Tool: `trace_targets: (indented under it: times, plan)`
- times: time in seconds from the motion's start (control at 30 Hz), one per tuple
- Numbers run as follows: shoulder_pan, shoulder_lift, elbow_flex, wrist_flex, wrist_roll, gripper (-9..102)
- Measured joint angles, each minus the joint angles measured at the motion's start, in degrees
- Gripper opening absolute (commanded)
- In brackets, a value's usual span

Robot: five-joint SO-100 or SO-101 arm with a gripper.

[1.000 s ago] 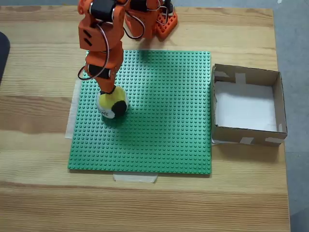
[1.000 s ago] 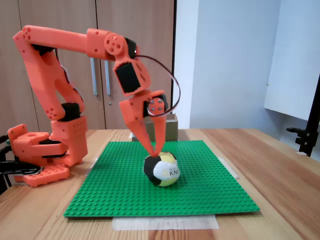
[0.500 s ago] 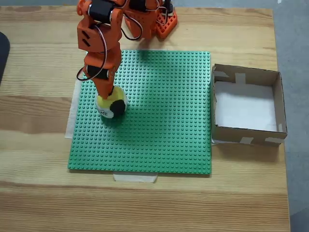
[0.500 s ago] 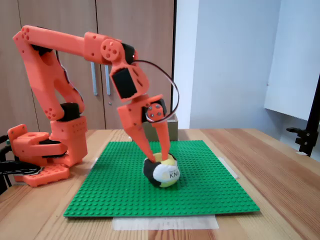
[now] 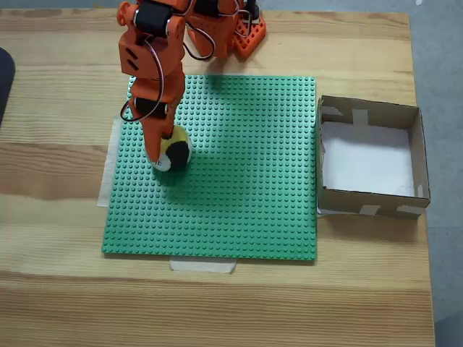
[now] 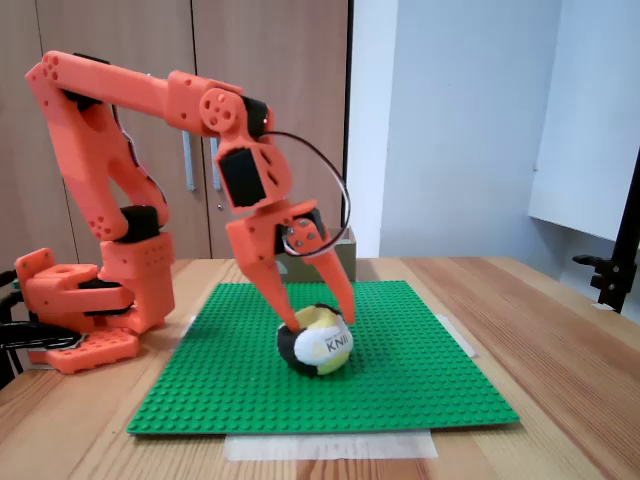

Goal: Pick the ball and put it in the box.

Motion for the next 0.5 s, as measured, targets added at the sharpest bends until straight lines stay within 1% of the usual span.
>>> trace_targets:
  times: [0.5]
  plan:
    - [-0.9, 0.1, 4.1, -0.9, -3.4, 26]
